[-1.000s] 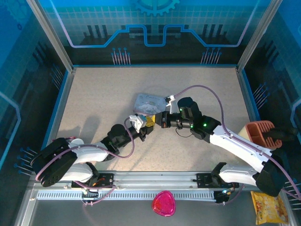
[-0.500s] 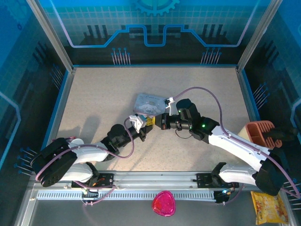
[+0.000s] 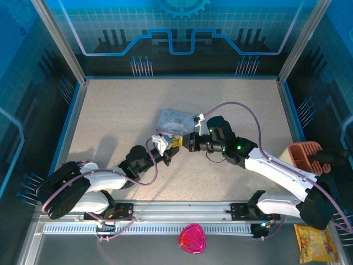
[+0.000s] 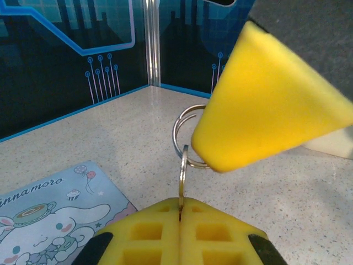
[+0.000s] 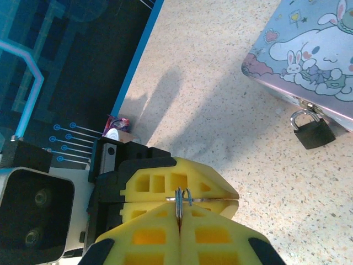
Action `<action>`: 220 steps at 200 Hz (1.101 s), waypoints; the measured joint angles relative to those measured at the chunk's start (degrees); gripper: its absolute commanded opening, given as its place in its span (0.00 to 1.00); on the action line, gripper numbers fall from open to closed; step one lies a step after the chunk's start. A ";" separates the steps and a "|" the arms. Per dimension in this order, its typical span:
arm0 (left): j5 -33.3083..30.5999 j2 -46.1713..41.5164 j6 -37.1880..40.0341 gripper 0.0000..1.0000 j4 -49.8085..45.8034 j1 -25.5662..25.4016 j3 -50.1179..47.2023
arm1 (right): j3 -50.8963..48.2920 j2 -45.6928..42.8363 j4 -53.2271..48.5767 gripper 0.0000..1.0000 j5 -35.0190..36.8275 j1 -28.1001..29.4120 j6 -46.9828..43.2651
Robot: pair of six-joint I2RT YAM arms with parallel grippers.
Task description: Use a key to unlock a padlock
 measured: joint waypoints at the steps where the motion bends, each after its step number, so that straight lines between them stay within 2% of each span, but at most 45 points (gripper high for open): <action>1: 0.00 -0.04 0.11 0.00 -0.17 0.00 0.04 | -0.02 0.00 0.02 0.11 -0.02 -0.02 0.11; 35: -0.09 -1.90 6.73 0.00 -6.84 0.42 1.99 | -2.45 -1.53 0.52 0.23 -0.66 -2.23 3.02; 76: -2.67 -2.29 13.99 0.00 -16.55 1.29 7.28 | -6.43 -4.81 2.23 0.31 -1.05 -4.48 6.71; 137: -4.31 -1.68 30.58 0.00 -25.94 1.16 12.90 | -15.30 -11.08 8.81 0.33 -1.22 -9.05 19.19; 192: -3.21 0.15 47.52 0.00 -37.44 -0.02 19.87 | -19.04 -15.41 14.64 0.34 -1.07 -9.07 28.65; 220: -3.23 1.53 54.29 0.00 -40.33 -0.96 21.51 | -20.94 -15.08 17.92 0.34 -1.09 -9.07 32.70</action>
